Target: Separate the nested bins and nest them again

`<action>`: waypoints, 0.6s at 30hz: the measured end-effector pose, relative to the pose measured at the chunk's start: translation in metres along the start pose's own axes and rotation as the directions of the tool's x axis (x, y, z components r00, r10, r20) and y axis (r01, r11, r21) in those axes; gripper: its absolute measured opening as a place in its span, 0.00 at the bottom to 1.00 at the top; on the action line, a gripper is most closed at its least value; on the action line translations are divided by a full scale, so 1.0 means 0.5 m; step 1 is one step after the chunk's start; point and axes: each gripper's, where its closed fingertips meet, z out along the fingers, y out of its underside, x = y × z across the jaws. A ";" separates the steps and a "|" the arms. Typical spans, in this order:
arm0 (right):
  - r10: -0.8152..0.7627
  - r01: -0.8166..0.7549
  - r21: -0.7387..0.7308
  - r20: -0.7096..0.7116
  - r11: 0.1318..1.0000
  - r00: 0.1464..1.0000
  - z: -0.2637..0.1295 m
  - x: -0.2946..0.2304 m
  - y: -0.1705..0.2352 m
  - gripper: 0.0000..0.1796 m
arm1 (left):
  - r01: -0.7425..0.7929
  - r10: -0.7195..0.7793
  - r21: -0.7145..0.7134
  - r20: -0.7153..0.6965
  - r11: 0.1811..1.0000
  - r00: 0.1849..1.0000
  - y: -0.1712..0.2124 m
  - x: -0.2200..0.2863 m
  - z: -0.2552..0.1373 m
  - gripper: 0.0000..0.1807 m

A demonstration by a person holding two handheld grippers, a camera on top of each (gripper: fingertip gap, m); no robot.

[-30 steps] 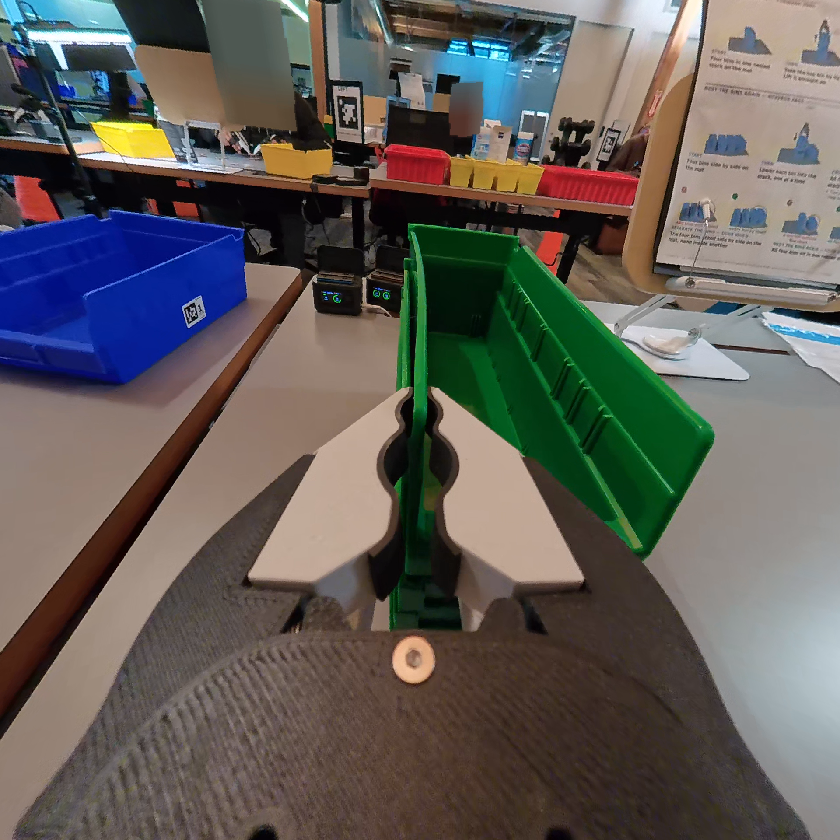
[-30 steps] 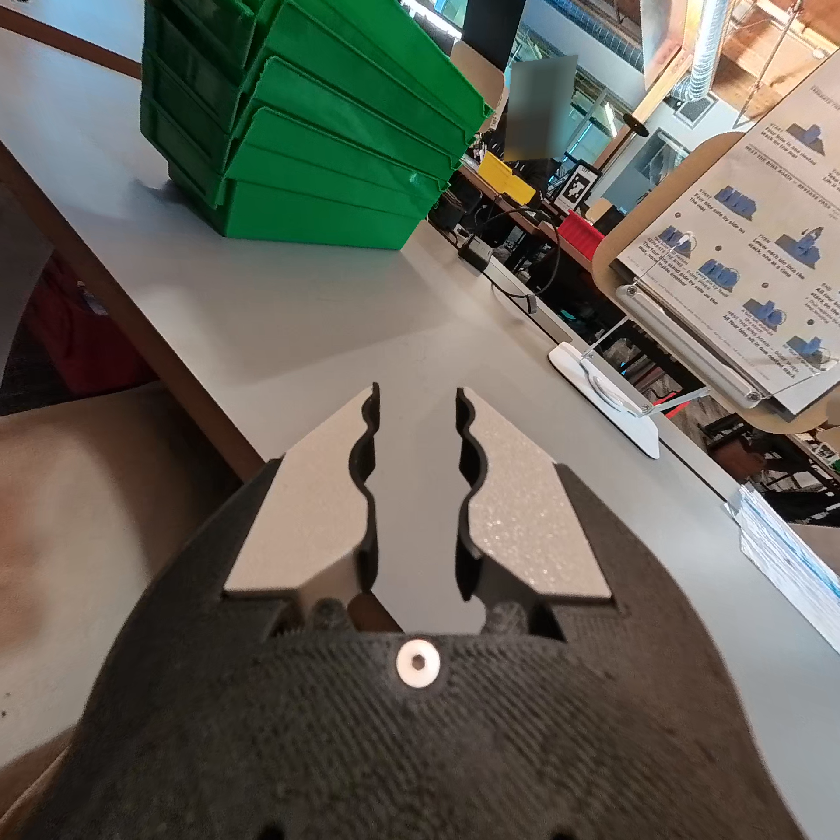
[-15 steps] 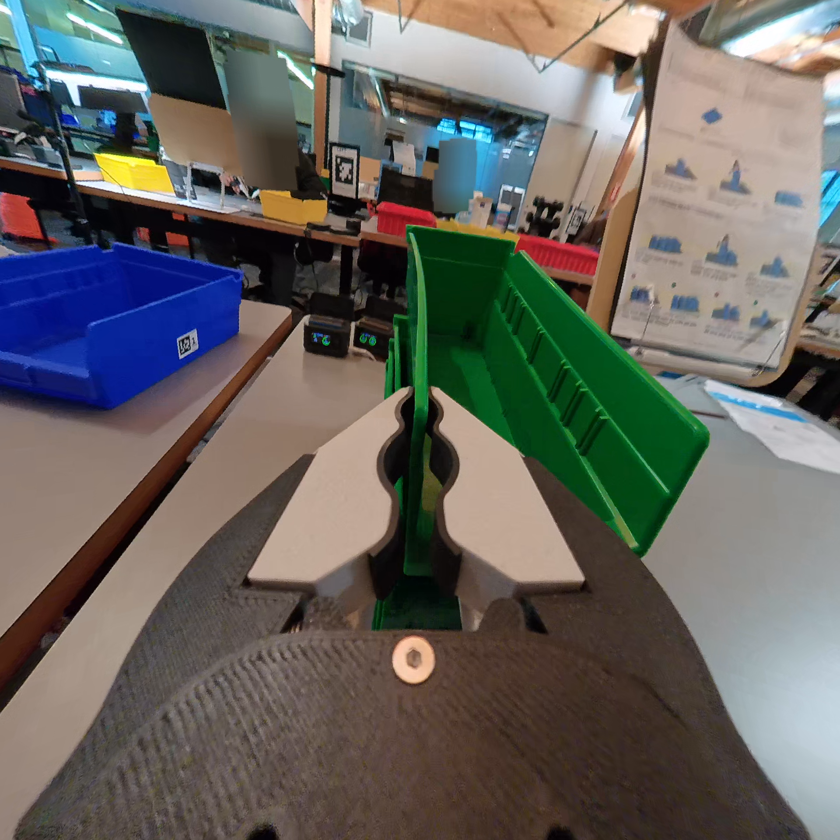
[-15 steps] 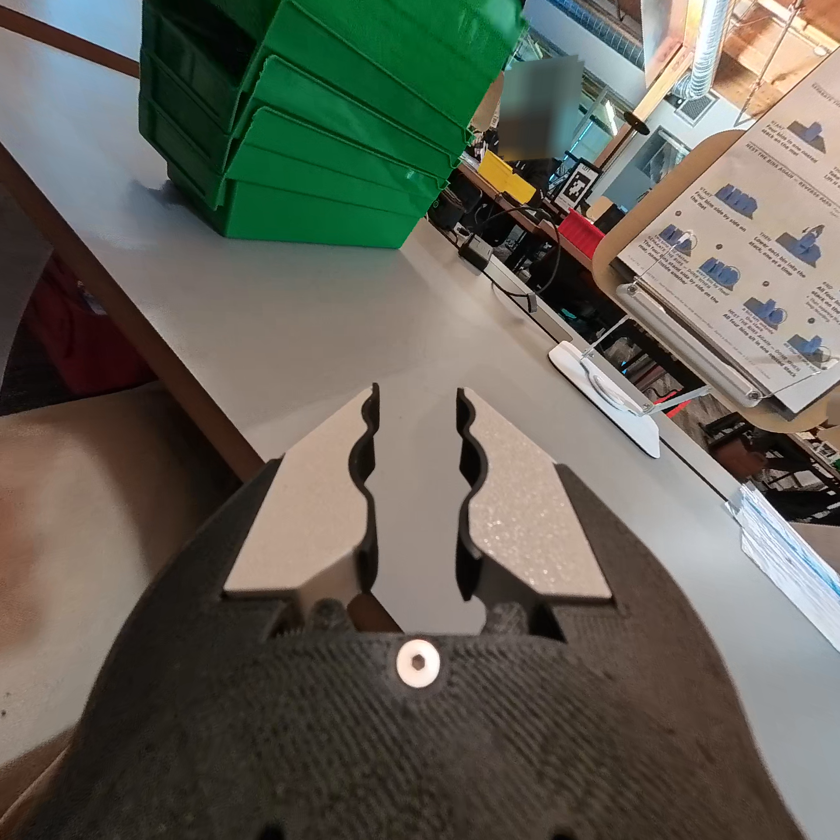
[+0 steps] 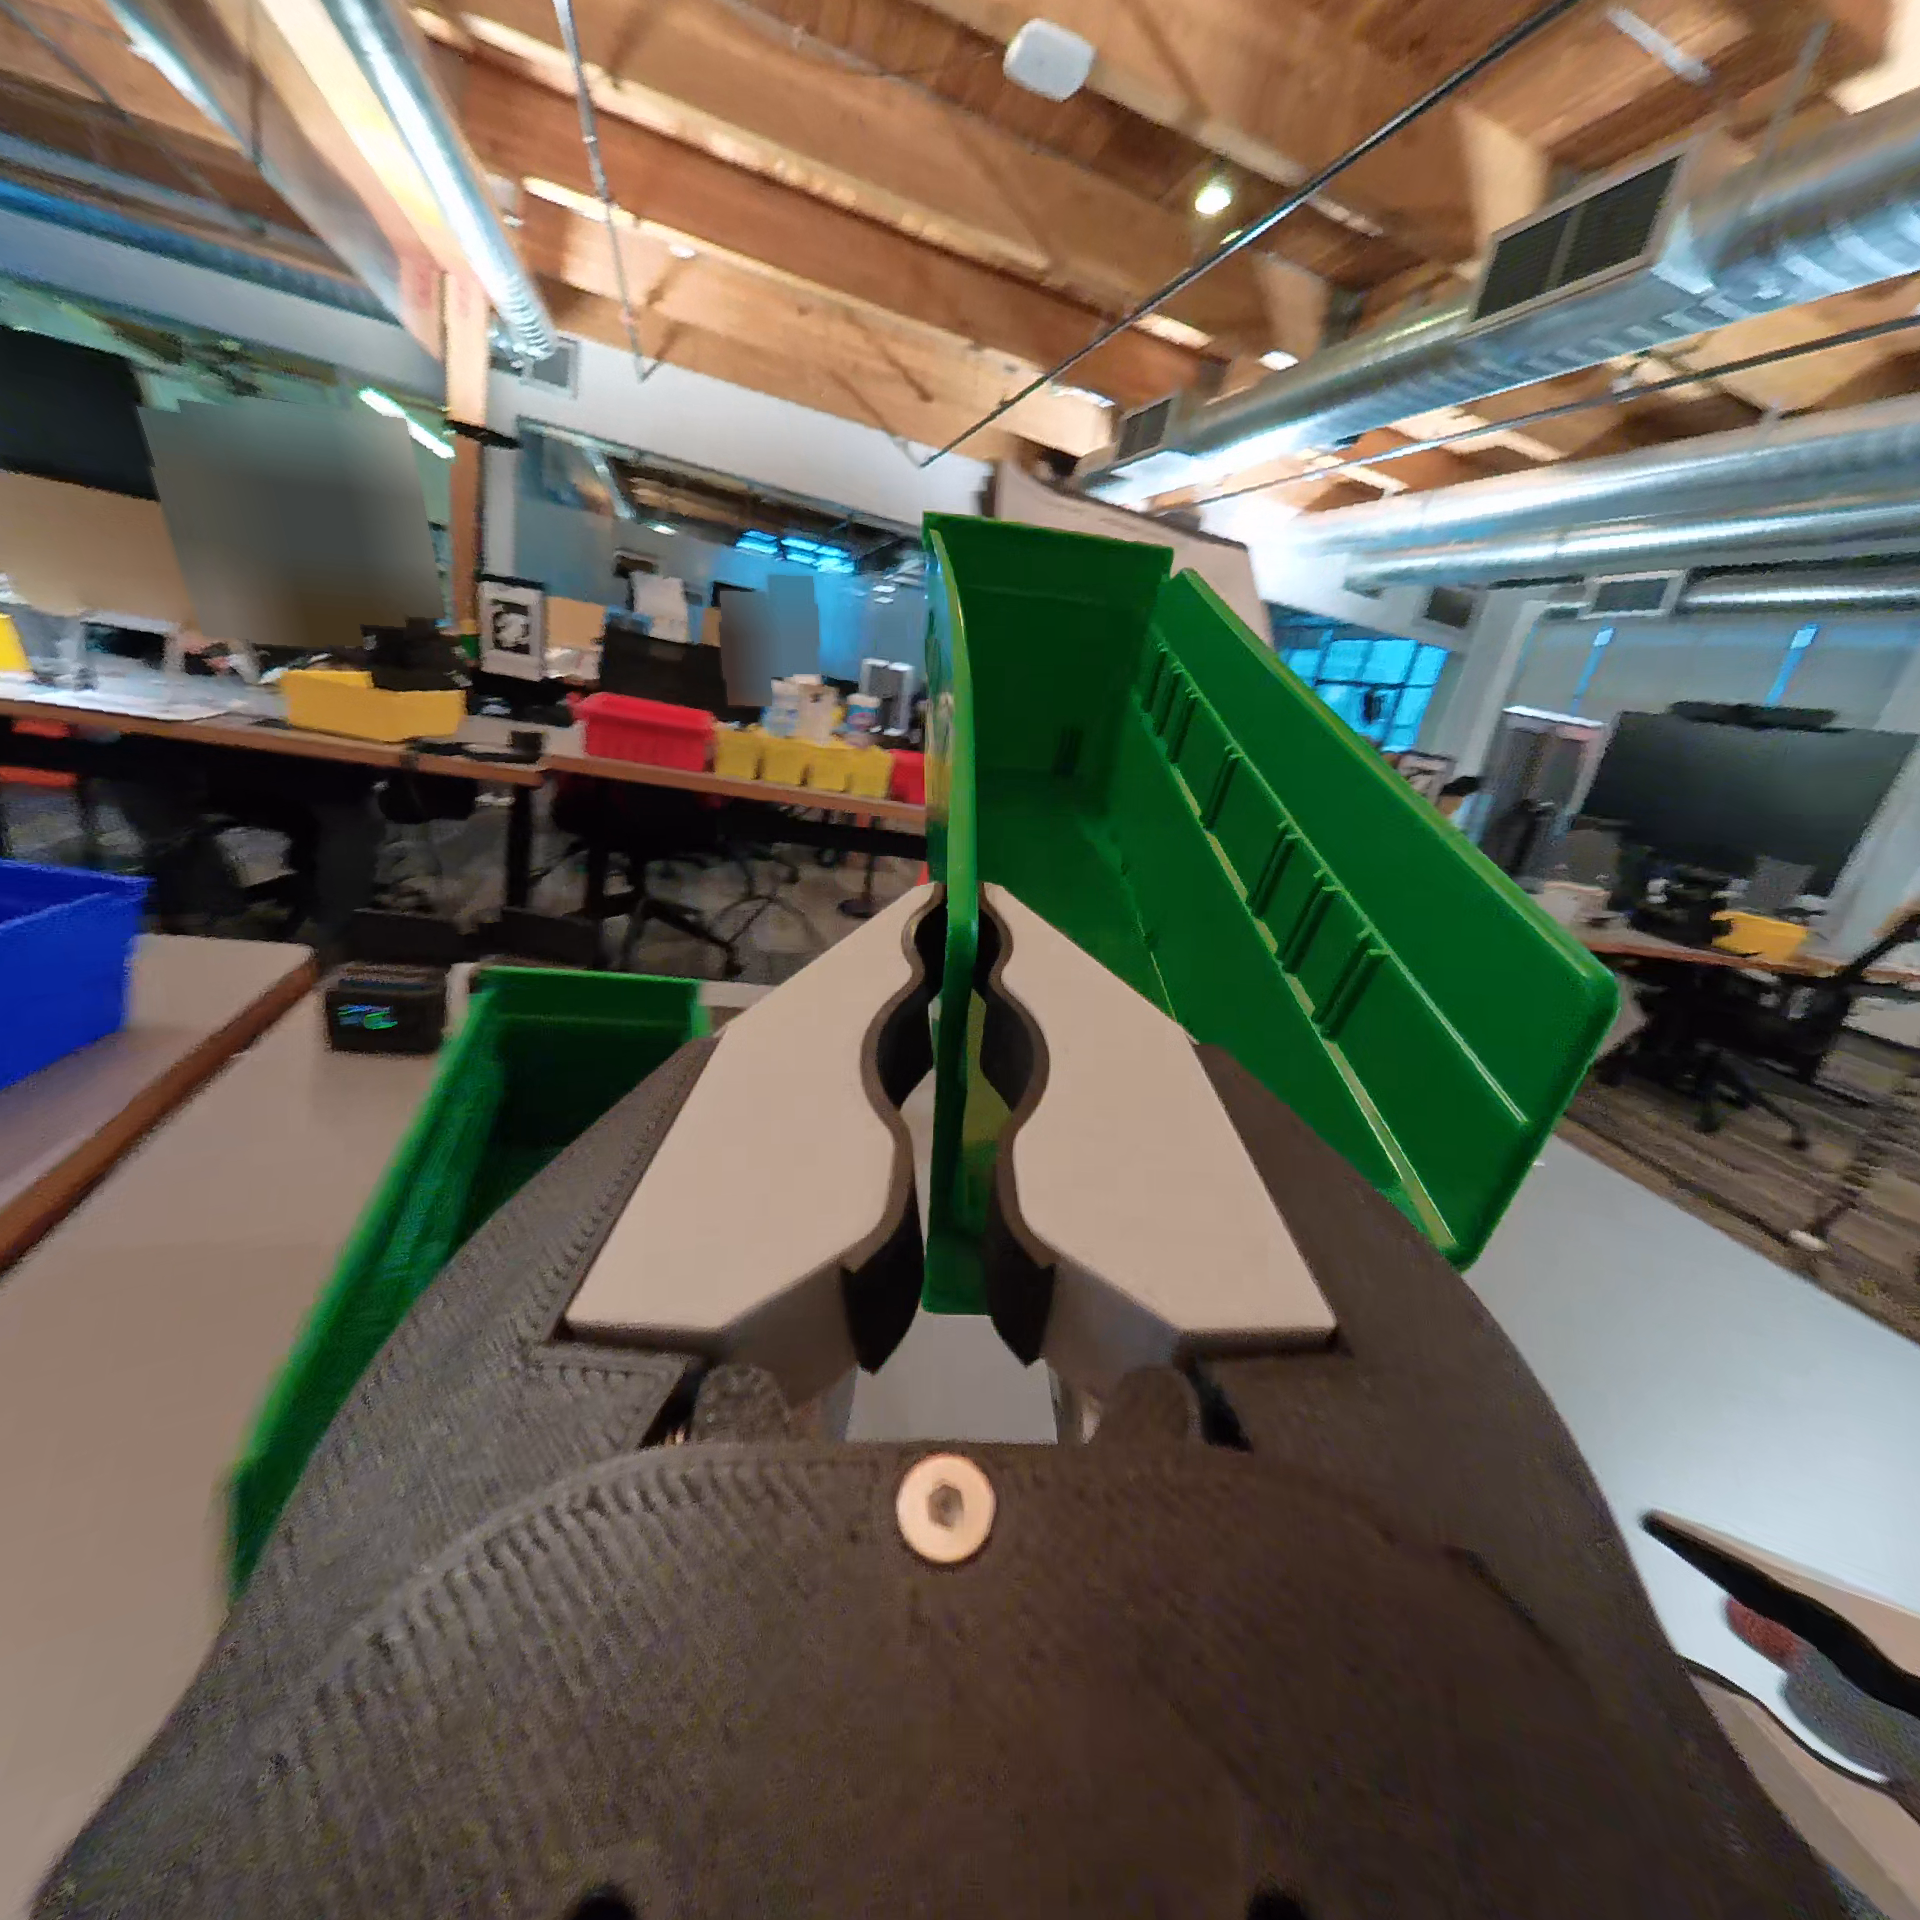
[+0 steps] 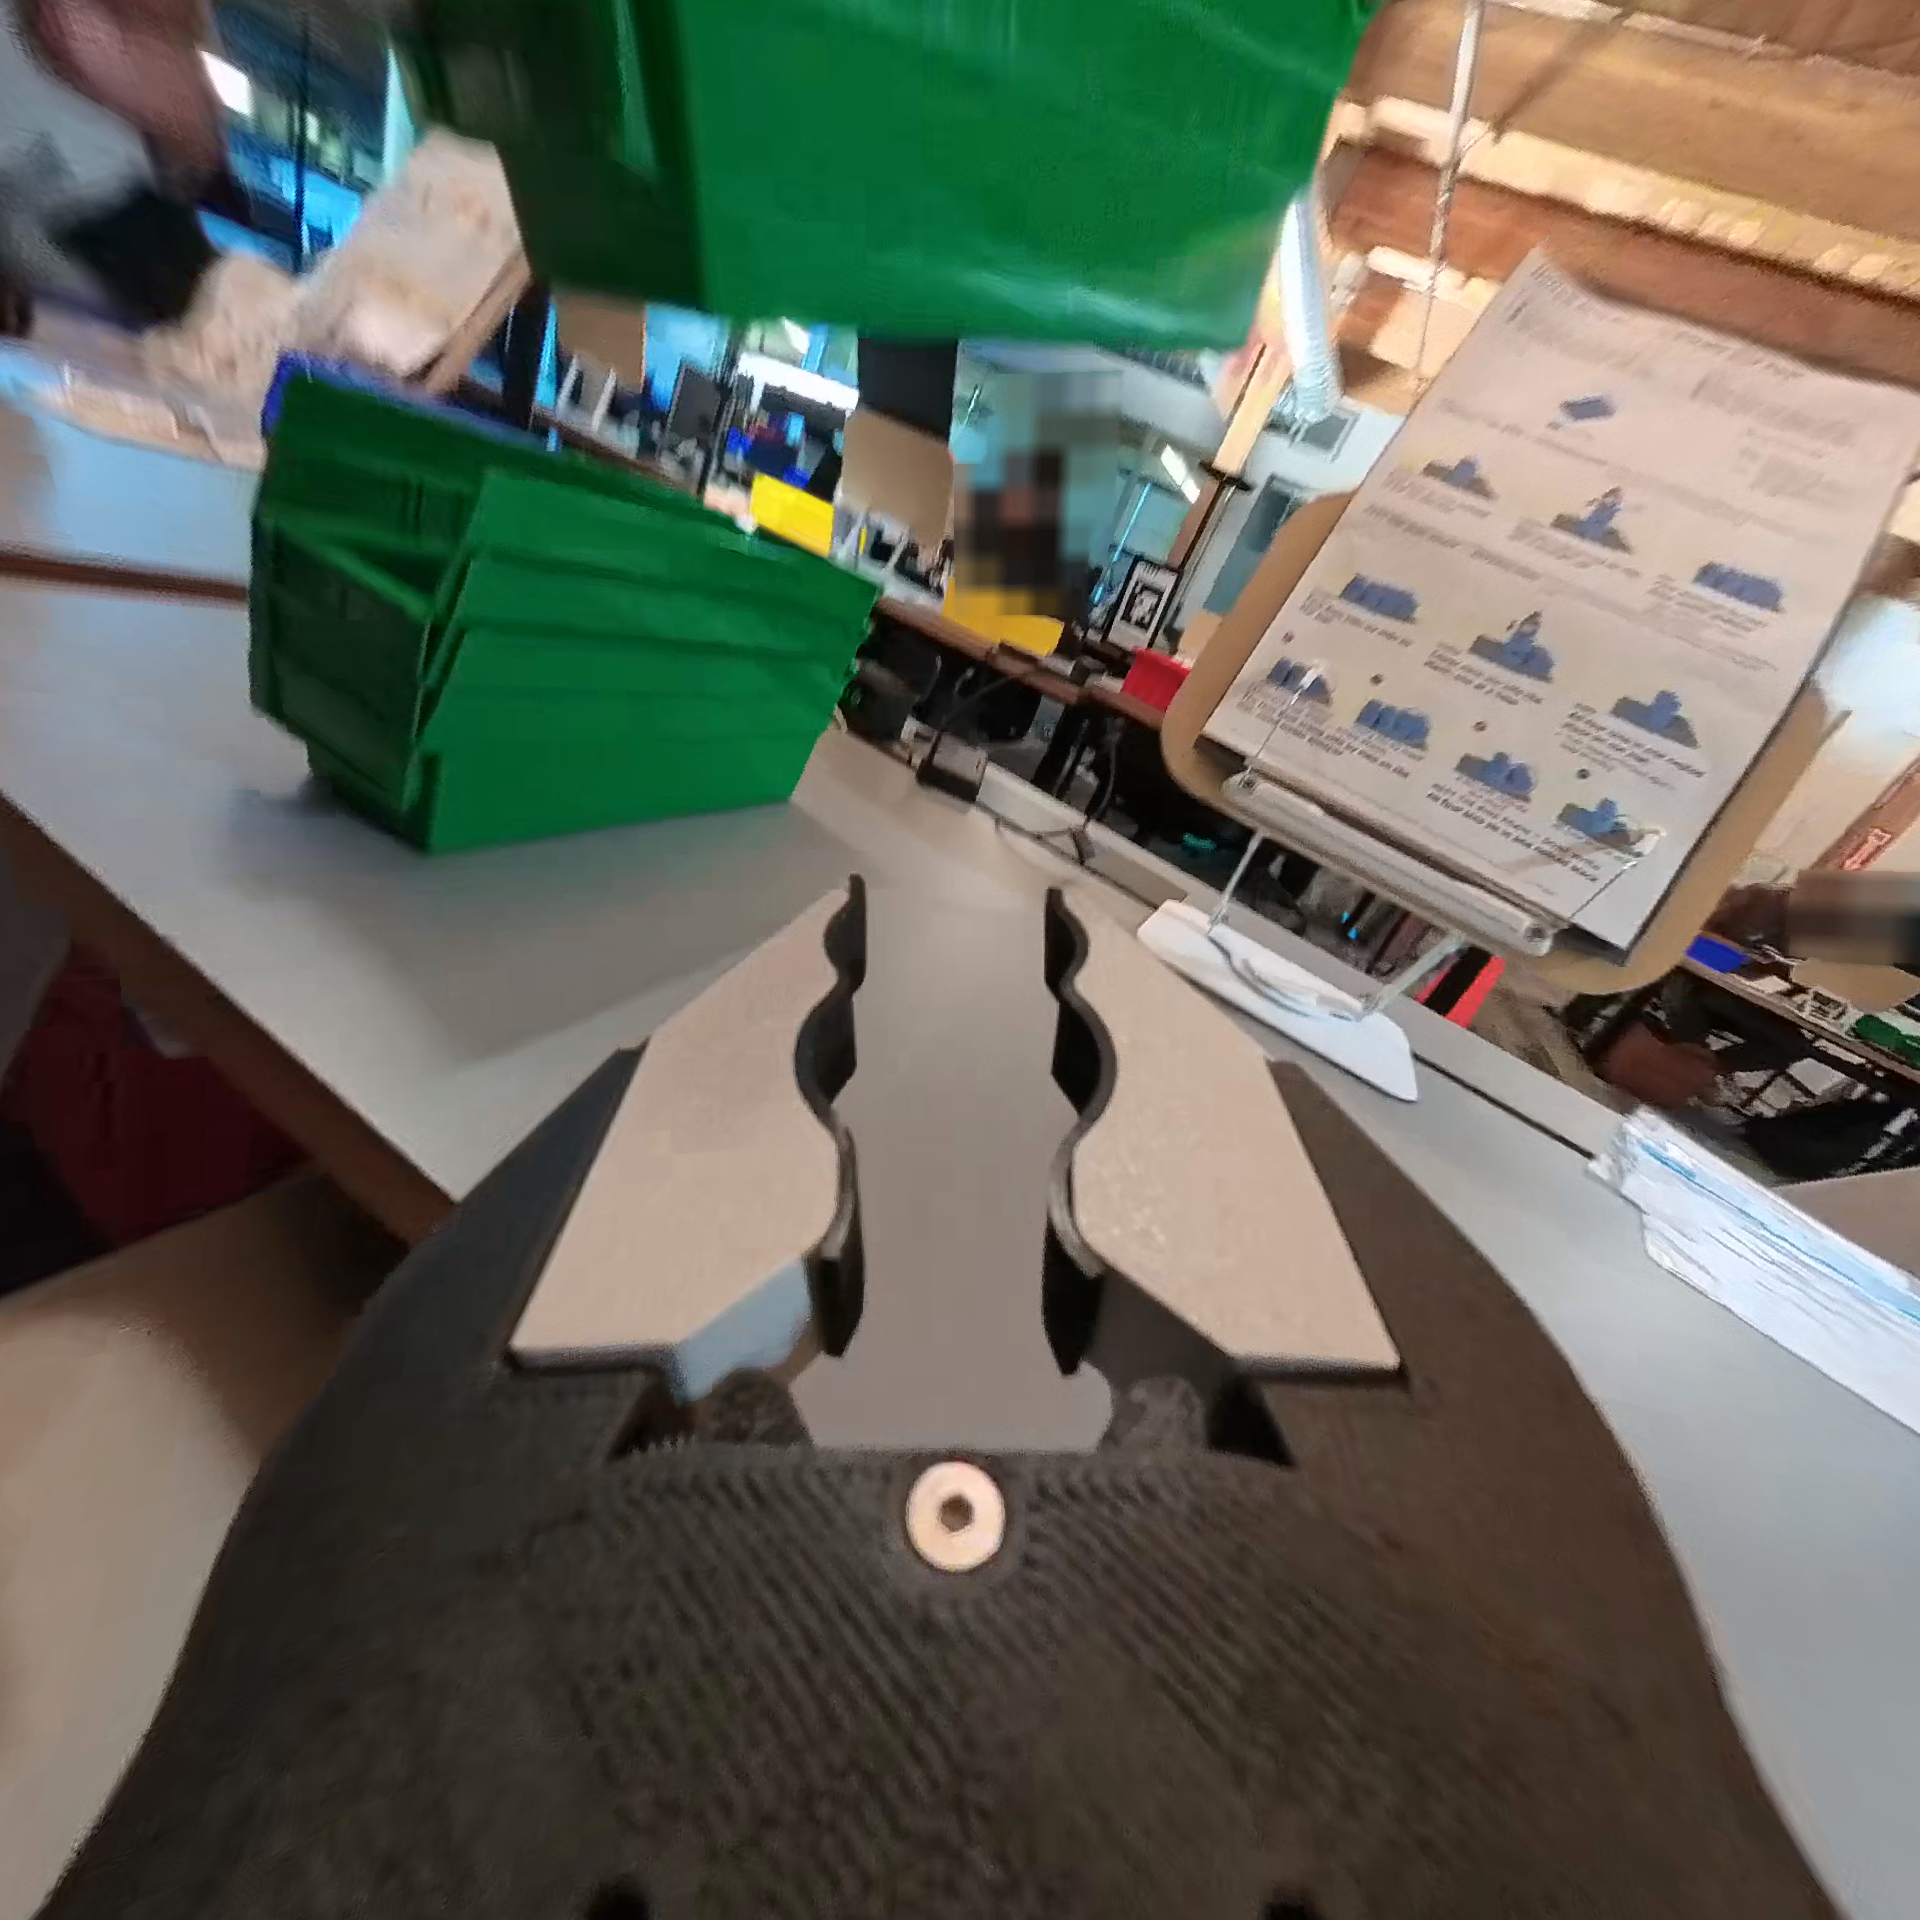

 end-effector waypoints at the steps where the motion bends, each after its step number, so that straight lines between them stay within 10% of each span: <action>1: 0.029 -0.029 0.045 -0.015 0.999 0.999 -0.007 0.008 -0.019 0.18 | 0.008 -0.008 0.008 -0.030 1.000 1.000 0.010 0.037 0.005 0.00; 7: 0.149 -0.123 0.261 -0.080 0.957 0.986 -0.062 0.054 -0.119 0.24 | -0.113 0.110 -0.026 -0.117 0.993 0.987 0.127 0.228 0.017 0.00; 18: 0.423 -0.419 0.056 -0.101 0.906 0.901 -0.026 0.111 -0.013 0.27 | -0.195 0.149 -0.174 -0.247 0.965 0.957 0.297 0.344 0.009 0.00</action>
